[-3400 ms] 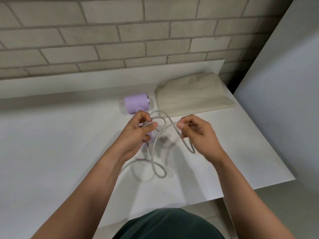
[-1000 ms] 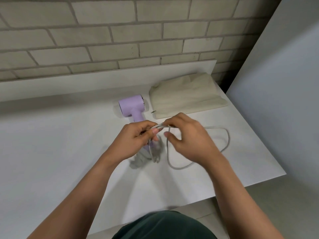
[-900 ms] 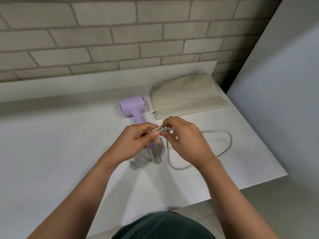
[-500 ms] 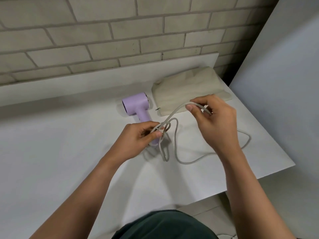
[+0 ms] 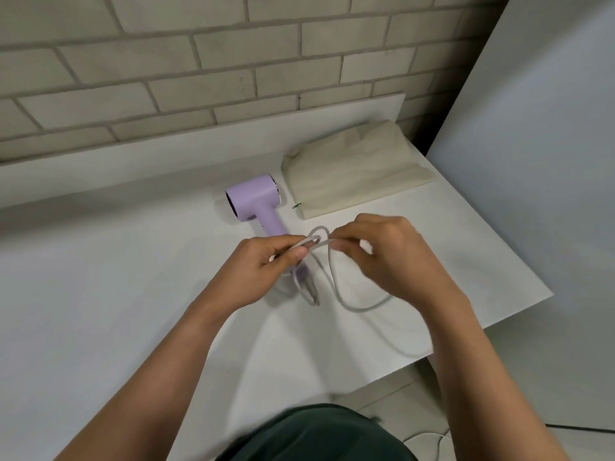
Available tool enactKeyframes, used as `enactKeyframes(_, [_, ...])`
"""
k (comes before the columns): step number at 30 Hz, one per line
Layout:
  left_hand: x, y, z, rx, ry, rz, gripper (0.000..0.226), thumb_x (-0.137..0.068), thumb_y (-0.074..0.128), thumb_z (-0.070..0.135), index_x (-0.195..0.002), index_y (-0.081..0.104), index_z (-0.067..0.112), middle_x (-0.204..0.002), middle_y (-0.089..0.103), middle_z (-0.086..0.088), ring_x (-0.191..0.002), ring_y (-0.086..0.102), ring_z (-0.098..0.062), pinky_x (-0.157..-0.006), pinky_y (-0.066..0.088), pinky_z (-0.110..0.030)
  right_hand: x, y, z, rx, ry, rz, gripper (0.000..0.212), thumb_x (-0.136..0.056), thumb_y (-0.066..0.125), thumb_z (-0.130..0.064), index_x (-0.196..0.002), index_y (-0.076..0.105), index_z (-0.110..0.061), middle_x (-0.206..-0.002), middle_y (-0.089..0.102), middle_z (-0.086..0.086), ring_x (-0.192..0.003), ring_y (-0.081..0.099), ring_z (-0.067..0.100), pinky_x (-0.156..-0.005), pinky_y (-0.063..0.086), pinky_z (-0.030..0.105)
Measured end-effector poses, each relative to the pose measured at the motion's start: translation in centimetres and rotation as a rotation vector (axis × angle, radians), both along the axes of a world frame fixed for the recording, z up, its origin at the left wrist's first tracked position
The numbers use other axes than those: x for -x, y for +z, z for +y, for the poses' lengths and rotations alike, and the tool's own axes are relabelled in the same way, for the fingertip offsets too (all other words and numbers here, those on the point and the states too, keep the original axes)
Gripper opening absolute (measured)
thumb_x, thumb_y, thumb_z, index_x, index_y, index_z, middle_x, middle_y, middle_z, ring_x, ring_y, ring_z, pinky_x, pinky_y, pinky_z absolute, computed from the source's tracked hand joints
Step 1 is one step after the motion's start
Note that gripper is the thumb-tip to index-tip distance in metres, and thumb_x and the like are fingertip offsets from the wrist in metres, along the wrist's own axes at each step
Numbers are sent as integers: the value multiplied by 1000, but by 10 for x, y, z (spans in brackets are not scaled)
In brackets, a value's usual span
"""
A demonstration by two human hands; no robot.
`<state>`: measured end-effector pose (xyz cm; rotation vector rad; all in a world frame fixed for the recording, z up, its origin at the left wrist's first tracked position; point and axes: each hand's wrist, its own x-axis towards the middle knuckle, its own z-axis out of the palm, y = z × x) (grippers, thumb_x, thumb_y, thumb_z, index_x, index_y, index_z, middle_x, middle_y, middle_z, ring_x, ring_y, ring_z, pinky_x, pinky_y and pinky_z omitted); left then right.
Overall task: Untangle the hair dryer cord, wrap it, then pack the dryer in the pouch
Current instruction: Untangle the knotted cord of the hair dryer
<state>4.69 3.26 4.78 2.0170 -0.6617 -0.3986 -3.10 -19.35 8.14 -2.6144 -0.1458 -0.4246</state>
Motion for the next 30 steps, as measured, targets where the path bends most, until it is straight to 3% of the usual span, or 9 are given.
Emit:
enactKeyframes(2, [0,-1,6,43,45,16,26,-103,59,36,-124,73,39,-125,71,21,-119,63,4,-104,49,-26,5,13,-16,-125,-30,-63,7,-95,74,-28,-99,80,-26,-88,74,-11,-78,66,8,-71,52,29])
enactKeyframes(4, [0,-3,10,89,78,36,26,-104,59,31,-125,74,33,-127,71,18,-121,62,0,-101,50,-28,12,29,-33,-195,-104,-123,4,-93,78,-22,-96,81,-22,-85,75,-8,-73,62,0,-67,44,16])
enactKeyframes(7, [0,-3,10,116,72,103,26,-105,57,32,-123,75,35,-110,76,9,-108,69,-11,-98,55,-35,21,40,-56,-221,-255,-204,5,-93,77,-20,-96,81,-19,-86,74,-10,-70,59,-8,-65,38,7])
enactKeyframes(9, [1,-1,4,143,83,132,25,-105,56,30,-120,76,36,-86,74,8,-86,69,-14,-92,54,-26,20,38,-68,-218,-390,-240,10,-95,74,-23,-102,80,-19,-89,71,-16,-74,61,0,-69,39,6])
enactKeyframes(12, [6,3,-5,172,110,157,23,-104,58,27,-115,77,35,-74,66,9,-66,61,-10,-80,53,-28,15,19,-76,-161,-489,-200,14,-97,70,-24,-108,78,-20,-90,72,-12,-71,62,13,-71,44,18])
enactKeyframes(16, [13,4,-12,211,110,208,22,-102,59,34,-113,78,35,-78,63,4,-68,54,-14,-93,54,-51,9,-17,-71,-94,-519,-96,12,-99,64,-27,-107,73,-26,-101,77,-6,-73,64,25,-70,52,36])
enactKeyframes(20, [21,7,-19,189,166,213,30,-107,50,33,-101,80,37,-63,55,10,-69,56,-9,-80,45,-27,0,-62,-63,-190,-452,80,9,-105,53,-30,-110,61,-28,-88,74,3,-81,65,35,-71,55,45])
enactKeyframes(24, [31,9,-24,117,160,170,22,-103,59,28,-89,75,24,-72,67,-6,-64,59,-8,-72,46,-28,-8,-94,-77,-349,-418,174,12,-107,52,-27,-110,64,-24,-97,72,3,-91,66,28,-81,56,45])
enactKeyframes(30, [41,6,-27,82,182,119,18,-98,66,35,-87,76,25,-82,73,-8,-66,61,-7,-73,50,-25,-21,-133,-95,-181,-420,313,24,-109,42,-19,-113,64,-9,-104,62,13,-95,59,37,-81,50,45])
